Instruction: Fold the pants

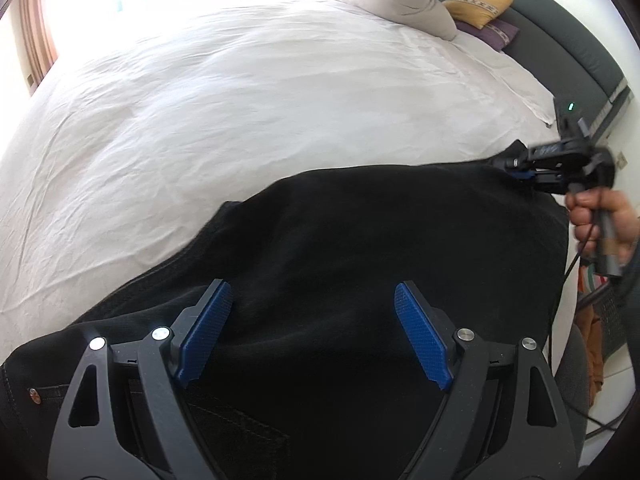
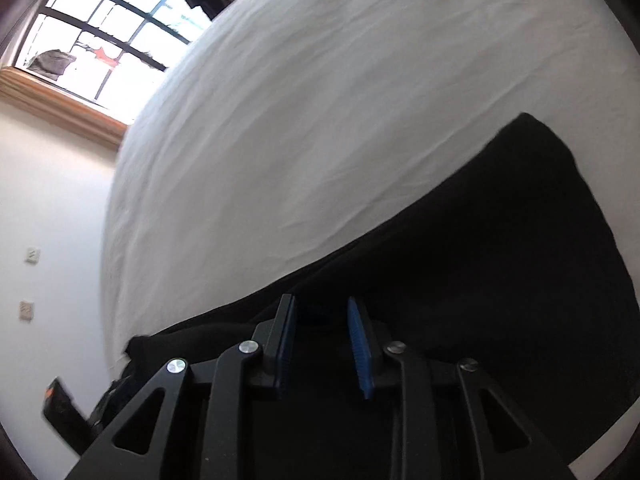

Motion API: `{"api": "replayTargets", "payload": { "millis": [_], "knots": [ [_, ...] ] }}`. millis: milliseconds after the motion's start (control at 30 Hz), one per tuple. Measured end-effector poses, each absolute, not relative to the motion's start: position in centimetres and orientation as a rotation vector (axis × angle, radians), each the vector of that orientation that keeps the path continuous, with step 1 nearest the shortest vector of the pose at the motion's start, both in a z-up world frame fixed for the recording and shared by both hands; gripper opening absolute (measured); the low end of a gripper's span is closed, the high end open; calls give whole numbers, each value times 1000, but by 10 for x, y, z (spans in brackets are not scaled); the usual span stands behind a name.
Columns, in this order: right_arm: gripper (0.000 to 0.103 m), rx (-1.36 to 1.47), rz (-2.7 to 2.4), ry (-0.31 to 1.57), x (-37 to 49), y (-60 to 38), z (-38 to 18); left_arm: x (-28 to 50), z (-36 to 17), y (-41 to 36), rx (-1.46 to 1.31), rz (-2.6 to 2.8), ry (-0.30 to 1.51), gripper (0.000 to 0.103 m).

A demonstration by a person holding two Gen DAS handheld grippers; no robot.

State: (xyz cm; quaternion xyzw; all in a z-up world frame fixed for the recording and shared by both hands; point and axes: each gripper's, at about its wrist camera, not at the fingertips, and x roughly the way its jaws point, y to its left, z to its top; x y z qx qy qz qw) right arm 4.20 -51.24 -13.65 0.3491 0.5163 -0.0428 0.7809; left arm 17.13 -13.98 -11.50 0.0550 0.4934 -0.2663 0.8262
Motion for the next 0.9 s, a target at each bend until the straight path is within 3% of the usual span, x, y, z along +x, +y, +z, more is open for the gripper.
{"api": "replayTargets", "payload": {
  "millis": [33, 133, 233, 333, 467, 600, 633, 667, 733, 800, 833, 900],
  "knots": [
    [0, 764, -135, 1101, 42, -522, -143, 173, -115, -137, 112, -560, 1046, 83],
    [0, 842, -193, 968, 35, -549, -147, 175, -116, -130, 97, -545, 1051, 83],
    [1, 643, -354, 917, 36, -550, -129, 172, -114, -126, 96, -545, 1044, 83],
    [7, 663, -365, 876, 22, -550, -113, 168, -111, -123, 95, -545, 1030, 83],
    [41, 694, -107, 842, 4, -499, -83, 171, -111, -130, 88, -566, 1039, 83],
    [42, 641, 37, 939, -2, -455, -107, 178, -109, -139, 117, -600, 1027, 83],
    [41, 634, -27, 983, 0, -458, -122, 181, -108, -141, 122, -614, 1023, 83],
    [23, 657, -86, 997, -1, -467, -135, 186, -107, -144, 137, -633, 1019, 83],
    [0, 753, -158, 960, -6, -492, -148, 198, -109, -151, 178, -641, 1042, 83],
    [0, 768, -193, 964, -6, -503, -148, 210, -112, -152, 183, -672, 1069, 83],
    [8, 734, -198, 980, -4, -502, -144, 214, -111, -151, 171, -698, 1081, 83],
    [33, 670, -151, 1002, -7, -488, -132, 219, -107, -148, 156, -734, 1083, 83]
  ]
}}
